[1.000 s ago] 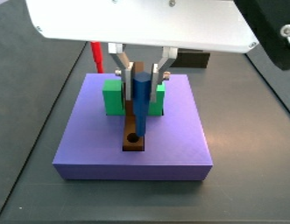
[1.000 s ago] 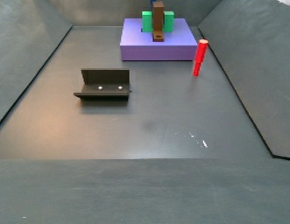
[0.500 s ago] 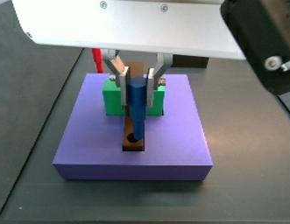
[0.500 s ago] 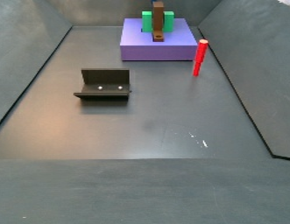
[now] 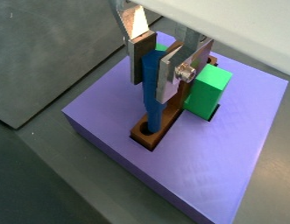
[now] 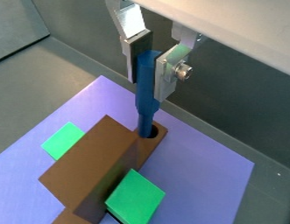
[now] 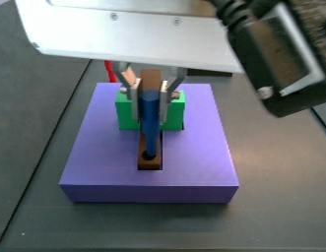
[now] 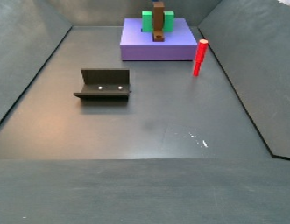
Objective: Pick up the blue object. Move up. Place the blue object on the fixture. Regrasp the blue object. Move to above the board. Insert the blue object.
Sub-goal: Insert the blue object.
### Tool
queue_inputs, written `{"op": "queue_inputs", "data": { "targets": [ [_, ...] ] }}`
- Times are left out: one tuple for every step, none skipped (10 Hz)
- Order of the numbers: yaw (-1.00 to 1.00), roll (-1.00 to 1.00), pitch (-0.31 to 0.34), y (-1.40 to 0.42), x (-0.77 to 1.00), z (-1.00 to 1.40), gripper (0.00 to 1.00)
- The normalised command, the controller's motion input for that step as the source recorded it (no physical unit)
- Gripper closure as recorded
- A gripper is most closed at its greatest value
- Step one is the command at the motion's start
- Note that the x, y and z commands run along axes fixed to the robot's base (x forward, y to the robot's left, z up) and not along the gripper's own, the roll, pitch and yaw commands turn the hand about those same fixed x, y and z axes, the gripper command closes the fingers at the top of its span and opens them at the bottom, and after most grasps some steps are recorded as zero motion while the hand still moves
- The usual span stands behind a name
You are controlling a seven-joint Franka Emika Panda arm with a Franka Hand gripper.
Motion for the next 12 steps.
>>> {"op": "queue_inputs", "data": {
  "targets": [
    [-0.03,0.01,0.000,-0.22,-0.16,0.00,1.00],
    [-0.02,0.02,0.000,-0.23,-0.05,-0.05,1.00],
    [-0.03,0.05,0.000,-0.07,0.00,-0.19,1.00],
    [0.00,0.04,0.014,0.00,0.10,-0.33,1.00],
    [0.00,0.01,0.083,0.09,0.36,-0.45,1.00],
    [0.00,-0.01,0.091,0.14,0.40,-0.60,1.00],
    [-0.03,-0.11,0.051,0.16,0.33,-0.78,1.00],
    [-0.01,-0.07,0.000,0.02,0.14,-0.87,1.00],
    [-0.03,-0.07,-0.036,0.00,0.06,-0.94,1.00],
    [-0.07,0.00,-0.013,0.00,0.00,-0.89,1.00],
    [-0.08,0.11,0.000,0.11,-0.11,-0.44,1.00],
    [-0.13,0.11,0.044,0.04,-0.21,-0.21,1.00]
  ]
}}
